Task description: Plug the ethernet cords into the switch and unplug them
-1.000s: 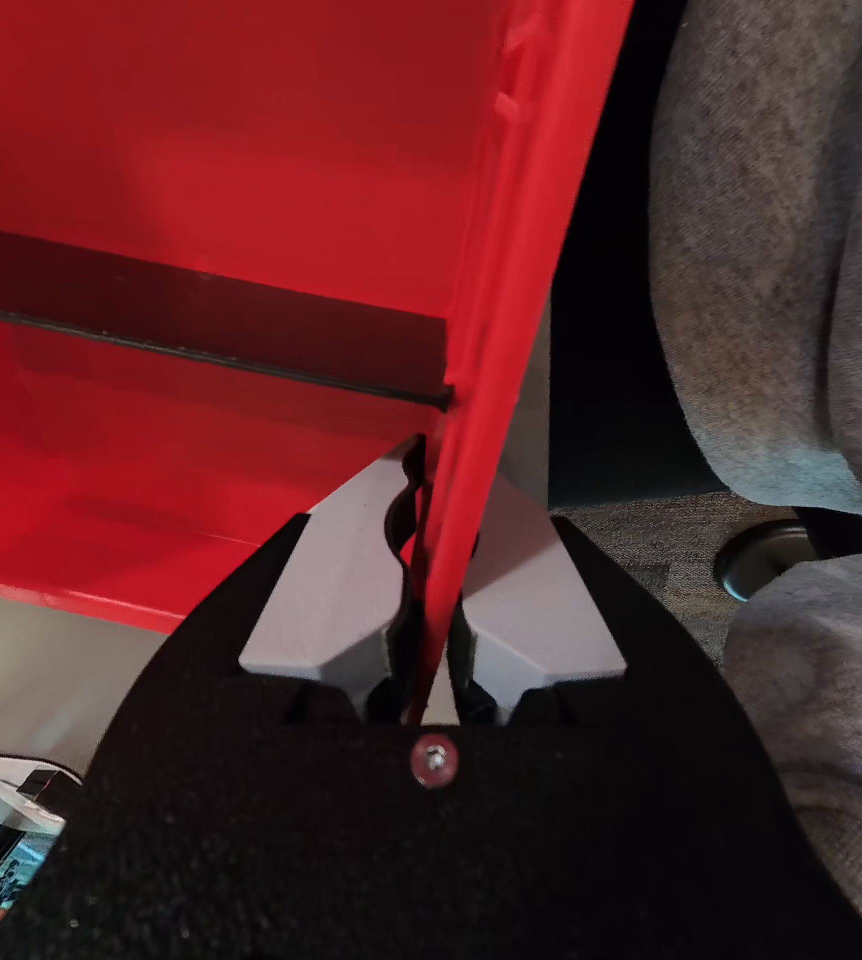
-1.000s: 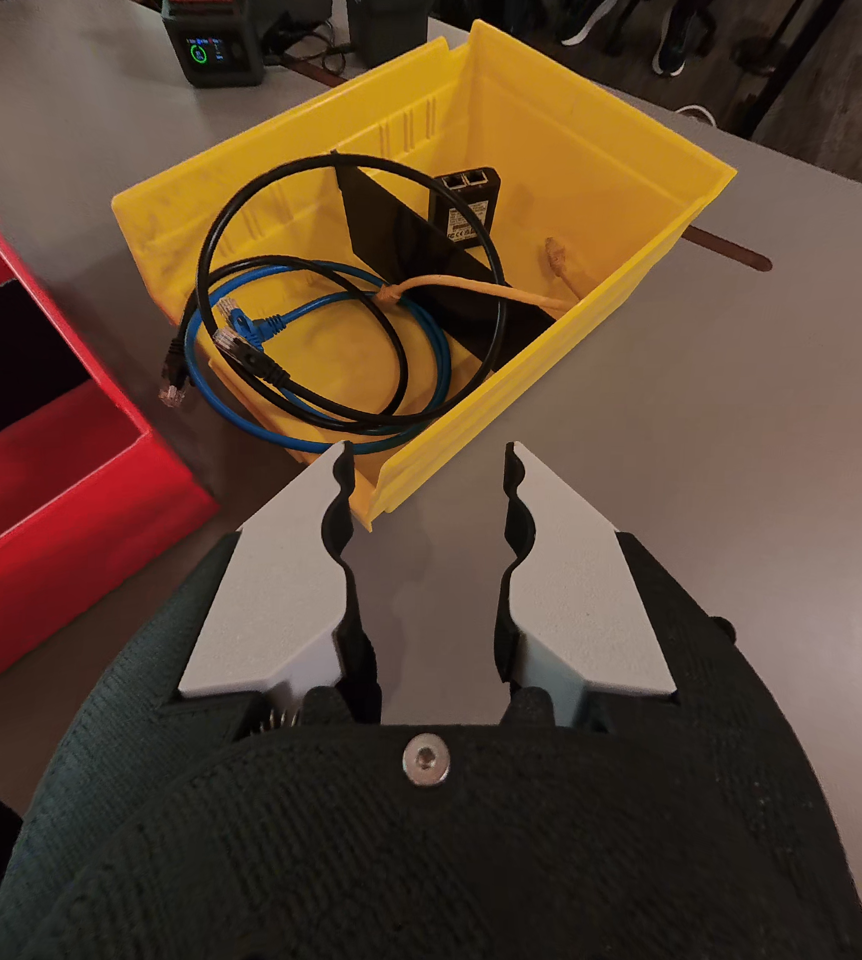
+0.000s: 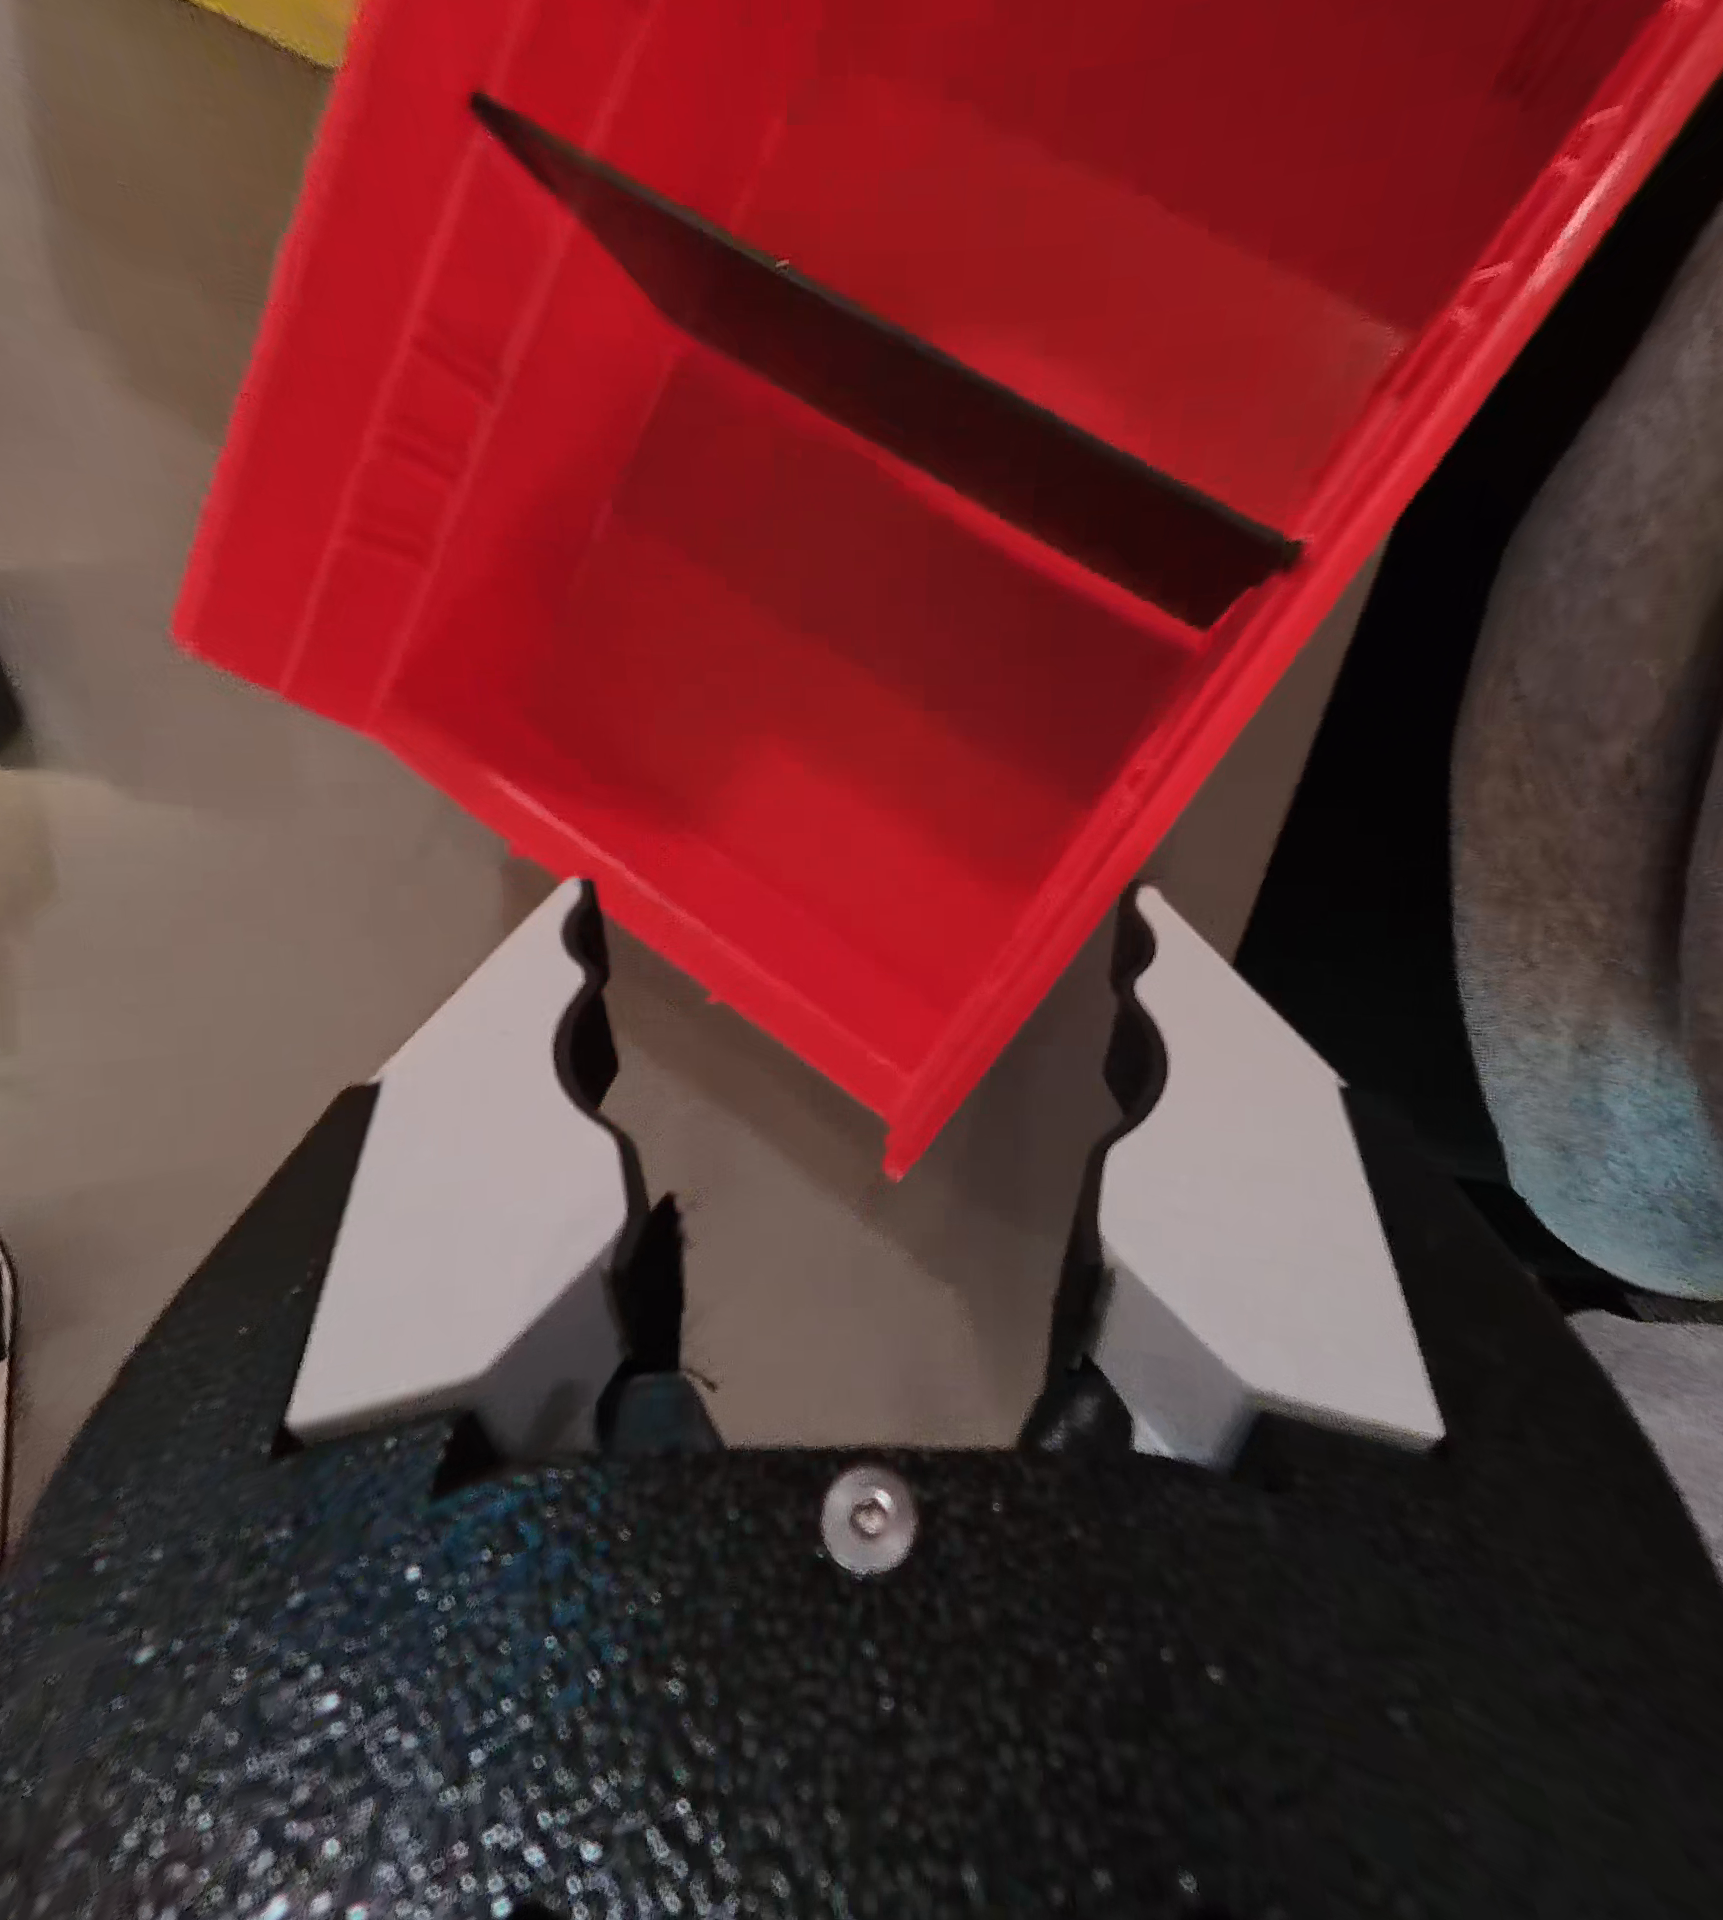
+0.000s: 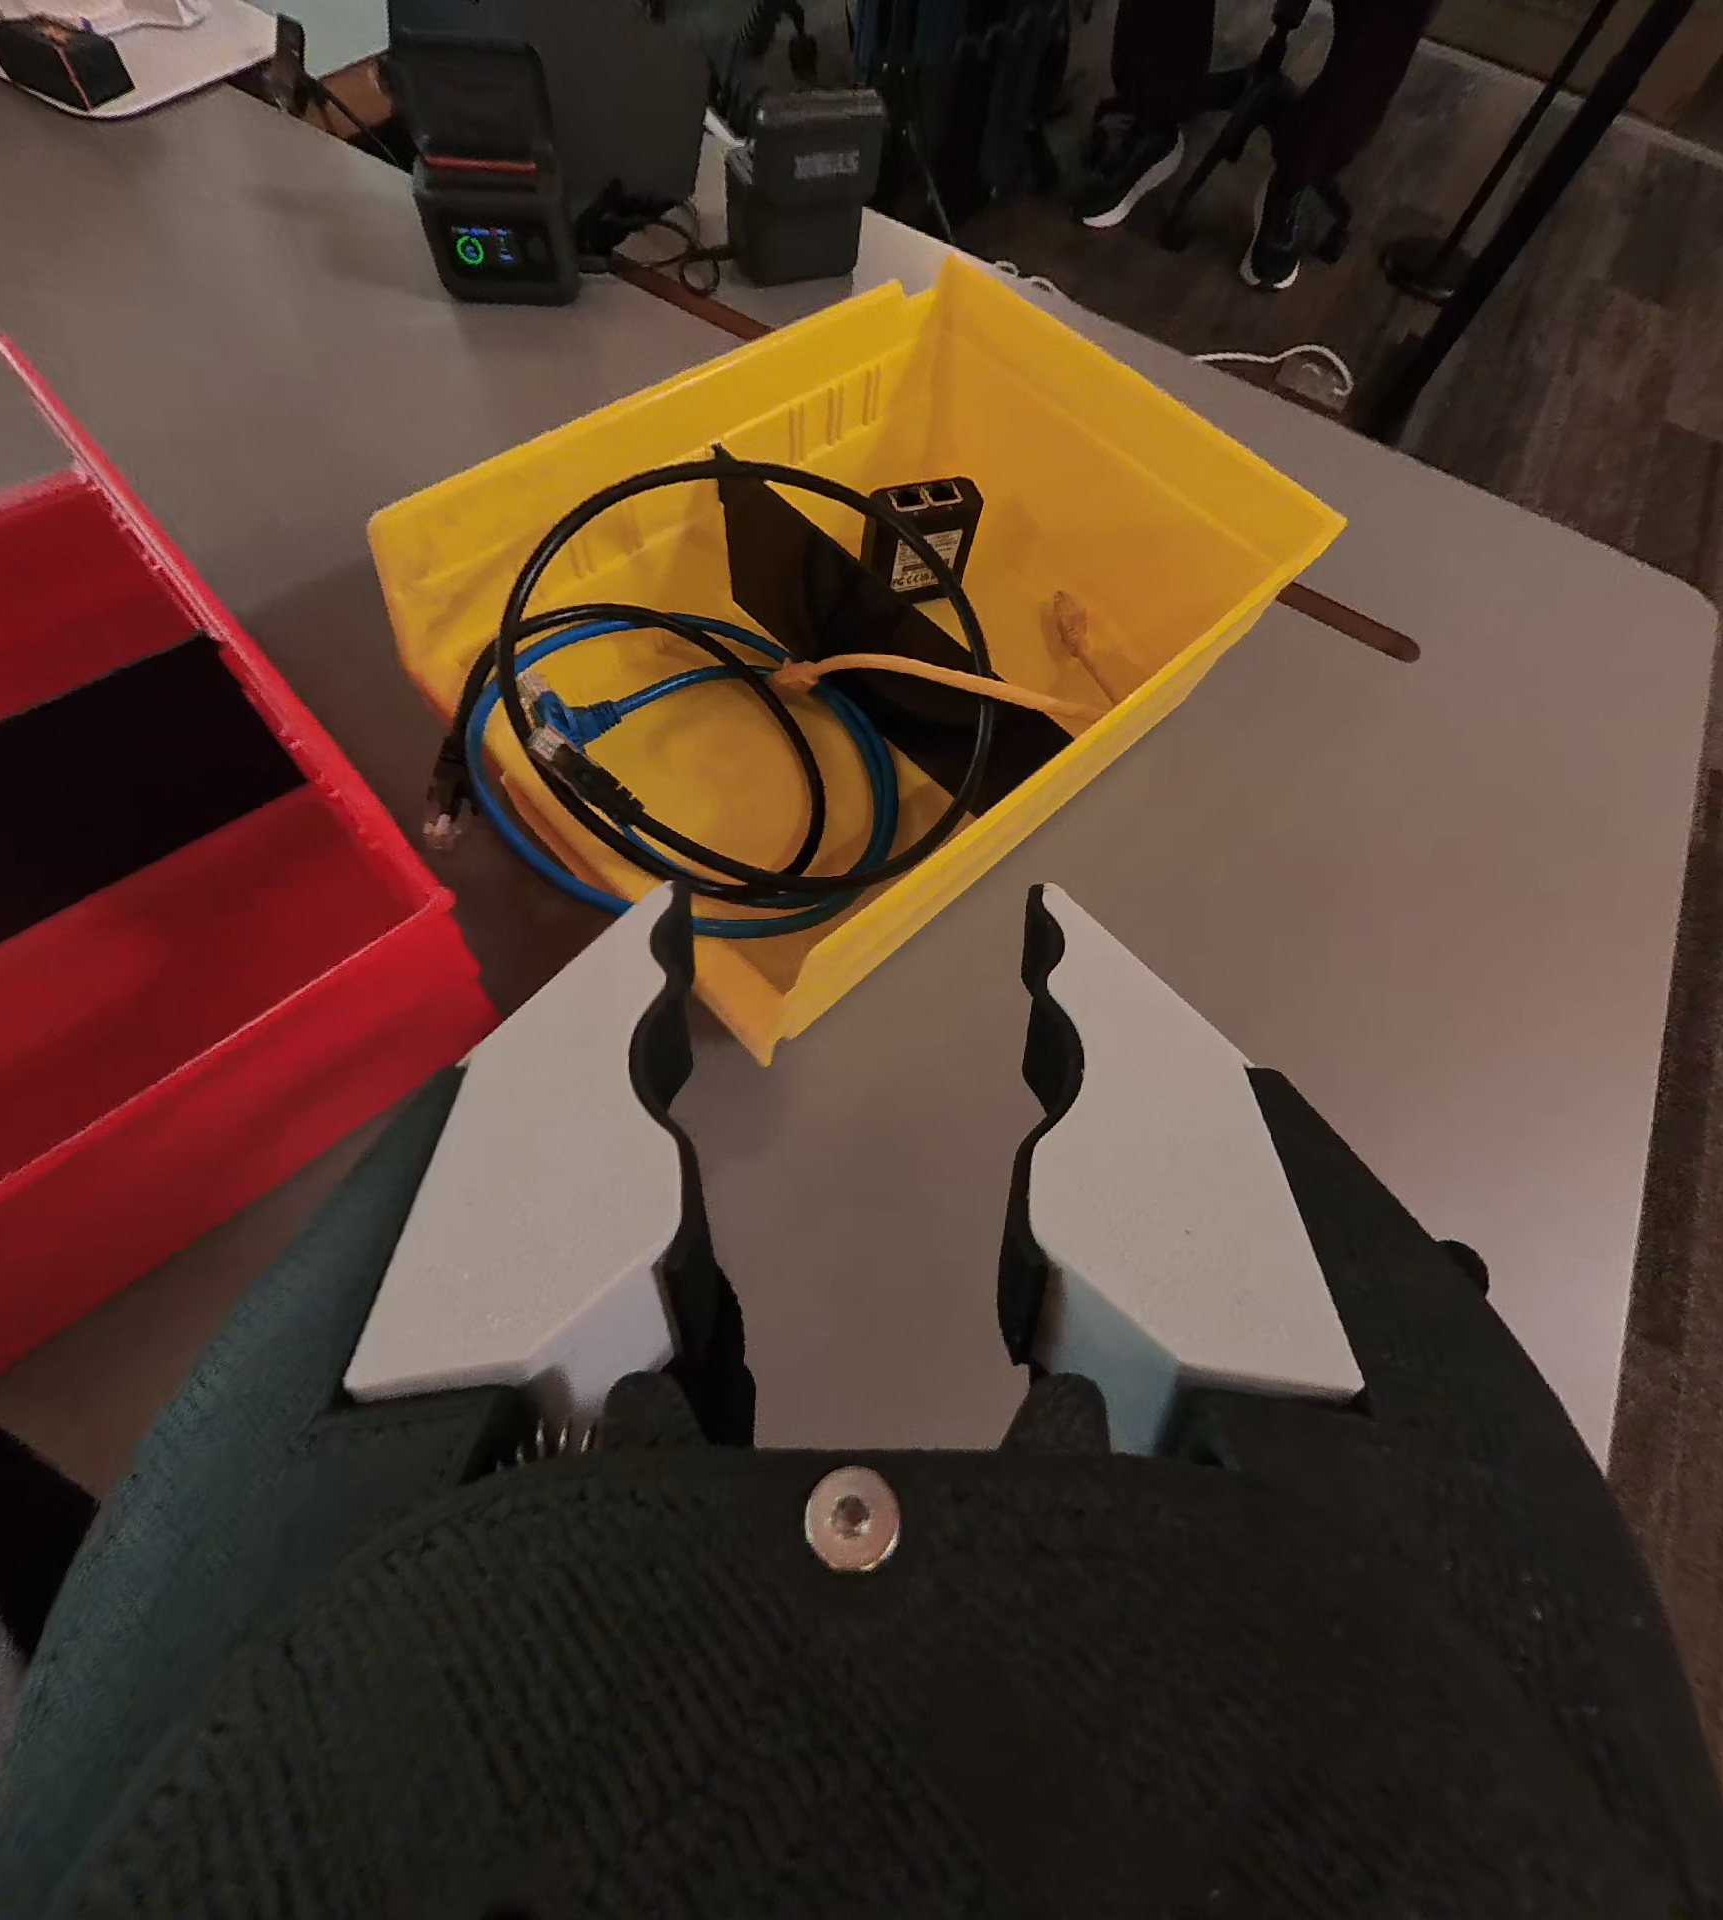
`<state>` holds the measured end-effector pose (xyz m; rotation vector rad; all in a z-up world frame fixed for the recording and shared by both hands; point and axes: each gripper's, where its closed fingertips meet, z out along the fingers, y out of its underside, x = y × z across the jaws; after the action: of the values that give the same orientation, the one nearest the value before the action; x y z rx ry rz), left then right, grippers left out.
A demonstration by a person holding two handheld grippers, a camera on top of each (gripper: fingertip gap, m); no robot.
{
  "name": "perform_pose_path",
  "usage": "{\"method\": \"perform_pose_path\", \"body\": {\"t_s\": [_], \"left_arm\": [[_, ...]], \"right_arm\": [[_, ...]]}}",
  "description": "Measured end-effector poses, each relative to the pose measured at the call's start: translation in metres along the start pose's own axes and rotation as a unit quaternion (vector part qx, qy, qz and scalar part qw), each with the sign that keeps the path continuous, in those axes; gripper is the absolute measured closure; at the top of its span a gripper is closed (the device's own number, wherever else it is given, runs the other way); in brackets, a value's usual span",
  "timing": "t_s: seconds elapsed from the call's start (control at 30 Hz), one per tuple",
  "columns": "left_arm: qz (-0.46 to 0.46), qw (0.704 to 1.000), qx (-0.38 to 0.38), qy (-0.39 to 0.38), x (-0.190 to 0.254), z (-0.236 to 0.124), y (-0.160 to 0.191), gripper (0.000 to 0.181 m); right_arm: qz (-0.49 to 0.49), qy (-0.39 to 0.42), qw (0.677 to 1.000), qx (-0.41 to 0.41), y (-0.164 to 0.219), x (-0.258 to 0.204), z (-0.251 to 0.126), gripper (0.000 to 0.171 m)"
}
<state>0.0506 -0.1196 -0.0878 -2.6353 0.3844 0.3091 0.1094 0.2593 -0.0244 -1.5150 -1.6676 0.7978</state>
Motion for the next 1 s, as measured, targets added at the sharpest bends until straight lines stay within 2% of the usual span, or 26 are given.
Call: {"method": "perform_pose_path", "body": {"t_s": [0.03, 0.13, 0.3, 0.6, 1.0], "left_arm": [[-0.007, 1.000, 0.002, -0.008, -0.004, -0.002, 0.003, 0.082], [-0.030, 0.999, 0.005, -0.021, -0.014, -0.006, 0.011, 0.074], [-0.047, 0.999, 0.014, -0.017, -0.018, -0.007, 0.017, 0.072], [-0.040, 0.998, 0.056, 0.001, -0.010, -0.016, 0.002, 0.074], [-0.035, 0.996, 0.076, -0.022, -0.014, -0.028, -0.003, 0.074]], "right_arm": [[0.001, -0.005, 1.000, -0.007, 0.000, -0.003, -0.002, 0.106], [0.006, -0.016, 0.999, -0.035, 0.004, -0.013, -0.007, 0.098], [-0.010, -0.022, 0.999, -0.048, 0.002, -0.024, -0.013, 0.090], [-0.017, -0.027, 0.998, -0.047, 0.001, -0.028, -0.015, 0.090], [-0.021, -0.028, 0.998, -0.044, -0.001, -0.029, -0.015, 0.090]]}}
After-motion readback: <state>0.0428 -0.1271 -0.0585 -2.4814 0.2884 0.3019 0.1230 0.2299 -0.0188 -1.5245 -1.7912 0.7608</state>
